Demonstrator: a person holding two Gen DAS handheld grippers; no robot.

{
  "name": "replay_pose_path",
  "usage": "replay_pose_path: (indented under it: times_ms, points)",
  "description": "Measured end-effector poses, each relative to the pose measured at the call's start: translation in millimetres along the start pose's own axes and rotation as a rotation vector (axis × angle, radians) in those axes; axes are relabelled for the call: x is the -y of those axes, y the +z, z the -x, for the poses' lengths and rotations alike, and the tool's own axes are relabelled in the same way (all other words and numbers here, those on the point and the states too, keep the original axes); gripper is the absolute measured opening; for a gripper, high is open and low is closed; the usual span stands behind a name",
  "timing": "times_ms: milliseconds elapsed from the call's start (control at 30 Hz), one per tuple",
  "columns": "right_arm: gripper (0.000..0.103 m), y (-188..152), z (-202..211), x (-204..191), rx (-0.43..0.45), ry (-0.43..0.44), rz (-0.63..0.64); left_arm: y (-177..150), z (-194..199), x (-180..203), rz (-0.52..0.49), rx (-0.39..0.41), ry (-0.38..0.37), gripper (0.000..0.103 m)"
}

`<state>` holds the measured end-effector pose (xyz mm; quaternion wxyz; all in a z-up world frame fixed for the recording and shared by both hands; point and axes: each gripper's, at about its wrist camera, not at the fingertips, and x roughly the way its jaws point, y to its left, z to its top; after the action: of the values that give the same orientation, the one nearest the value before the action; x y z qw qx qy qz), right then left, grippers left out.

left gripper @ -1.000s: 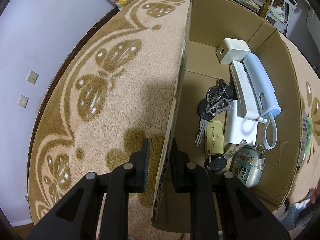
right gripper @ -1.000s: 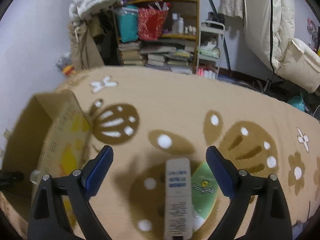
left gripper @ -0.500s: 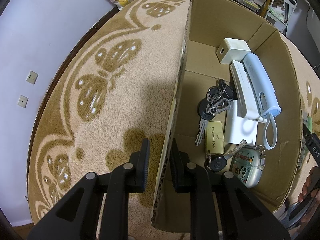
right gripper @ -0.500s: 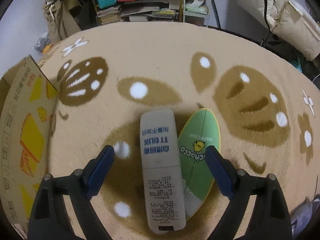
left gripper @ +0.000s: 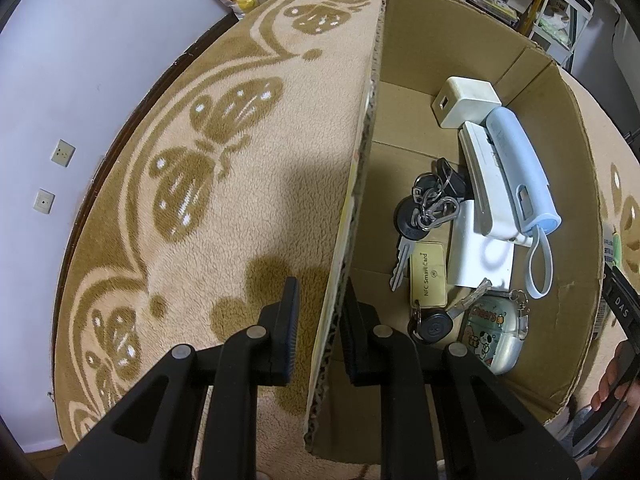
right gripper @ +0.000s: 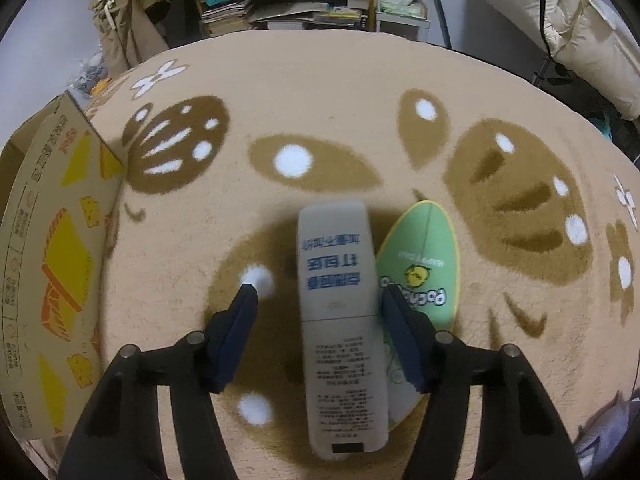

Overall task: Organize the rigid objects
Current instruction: 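Grasp the white lotion bottle with the right gripper and lift it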

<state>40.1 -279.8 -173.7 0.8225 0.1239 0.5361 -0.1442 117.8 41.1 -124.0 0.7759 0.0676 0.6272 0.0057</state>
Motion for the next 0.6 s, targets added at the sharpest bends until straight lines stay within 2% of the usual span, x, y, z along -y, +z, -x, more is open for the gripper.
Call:
replay_pose_path:
  times_ms: [600]
  points:
    - [0.066,-0.4,2.1,2.1,-0.003,0.029,-0.017,-0.7,-0.6,1.0,-0.005,0.001,0.007,0.019]
